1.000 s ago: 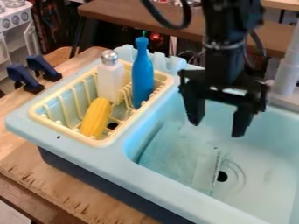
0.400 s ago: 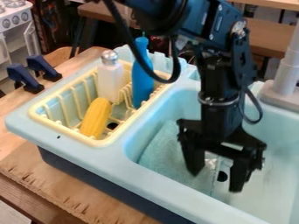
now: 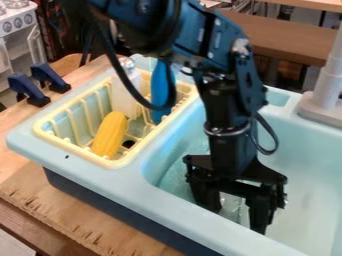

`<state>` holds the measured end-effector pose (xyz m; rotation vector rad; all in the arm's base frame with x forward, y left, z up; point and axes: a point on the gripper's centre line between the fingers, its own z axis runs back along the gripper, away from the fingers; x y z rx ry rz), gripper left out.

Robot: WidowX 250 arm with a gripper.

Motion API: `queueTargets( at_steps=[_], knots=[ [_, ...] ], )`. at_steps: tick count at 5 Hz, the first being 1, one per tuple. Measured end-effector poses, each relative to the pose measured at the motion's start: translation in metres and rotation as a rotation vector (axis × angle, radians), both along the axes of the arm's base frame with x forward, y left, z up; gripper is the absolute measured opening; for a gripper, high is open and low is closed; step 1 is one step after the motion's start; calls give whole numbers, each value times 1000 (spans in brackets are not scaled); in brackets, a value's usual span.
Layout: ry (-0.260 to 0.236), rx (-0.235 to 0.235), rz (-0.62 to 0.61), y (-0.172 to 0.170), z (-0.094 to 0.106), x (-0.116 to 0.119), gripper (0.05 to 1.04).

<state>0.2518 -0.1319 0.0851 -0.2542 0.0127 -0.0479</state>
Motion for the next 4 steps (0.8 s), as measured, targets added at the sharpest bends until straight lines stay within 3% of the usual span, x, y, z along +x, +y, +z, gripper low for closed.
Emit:
queueTargets(
  at_steps=[2, 4],
  knots=[
    [29, -2, -18, 11, -7, 16, 1005],
    [31, 102, -78, 14, -9, 60, 1005]
  ],
)
